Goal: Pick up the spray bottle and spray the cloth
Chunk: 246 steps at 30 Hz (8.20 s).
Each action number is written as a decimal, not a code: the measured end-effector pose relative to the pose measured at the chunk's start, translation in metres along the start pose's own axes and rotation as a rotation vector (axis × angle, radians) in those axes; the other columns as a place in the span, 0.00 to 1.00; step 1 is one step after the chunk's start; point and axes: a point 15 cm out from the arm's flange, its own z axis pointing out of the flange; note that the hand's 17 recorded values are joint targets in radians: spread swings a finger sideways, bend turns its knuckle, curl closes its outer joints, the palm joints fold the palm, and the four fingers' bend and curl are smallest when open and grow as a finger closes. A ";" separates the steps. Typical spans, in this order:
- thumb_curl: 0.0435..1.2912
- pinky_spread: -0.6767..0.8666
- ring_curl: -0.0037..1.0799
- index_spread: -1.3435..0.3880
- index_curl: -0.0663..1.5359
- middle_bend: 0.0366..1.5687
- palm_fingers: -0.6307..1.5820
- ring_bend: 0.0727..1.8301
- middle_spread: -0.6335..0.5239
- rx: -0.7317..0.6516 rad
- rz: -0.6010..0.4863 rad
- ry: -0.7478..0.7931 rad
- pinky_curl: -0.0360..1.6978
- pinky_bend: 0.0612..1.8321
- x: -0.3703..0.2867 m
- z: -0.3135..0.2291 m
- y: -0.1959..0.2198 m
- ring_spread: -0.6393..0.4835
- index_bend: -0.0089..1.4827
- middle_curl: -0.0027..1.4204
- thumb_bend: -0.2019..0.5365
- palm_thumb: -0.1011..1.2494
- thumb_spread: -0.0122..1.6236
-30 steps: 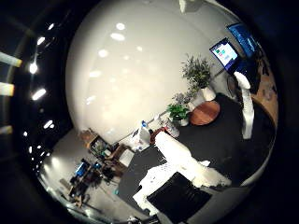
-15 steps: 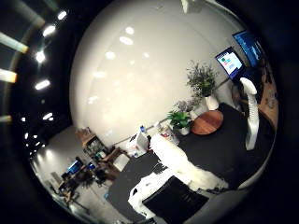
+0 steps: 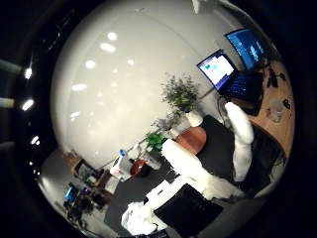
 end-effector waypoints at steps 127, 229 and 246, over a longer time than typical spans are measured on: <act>0.83 0.23 0.53 0.63 0.43 0.83 0.84 0.77 0.38 -0.708 -0.240 -0.579 0.37 0.69 -0.190 -0.110 0.144 0.39 0.78 0.47 0.26 0.86 0.51; 0.83 0.23 0.53 0.62 0.44 0.83 0.84 0.78 0.38 -1.118 -0.809 -1.117 0.38 0.69 -0.388 -0.232 0.508 0.39 0.77 0.47 0.25 0.85 0.42; 0.82 0.24 0.53 0.62 0.44 0.84 0.84 0.78 0.38 -1.172 -0.633 -1.319 0.39 0.69 -0.476 -0.173 0.532 0.39 0.77 0.47 0.25 0.86 0.31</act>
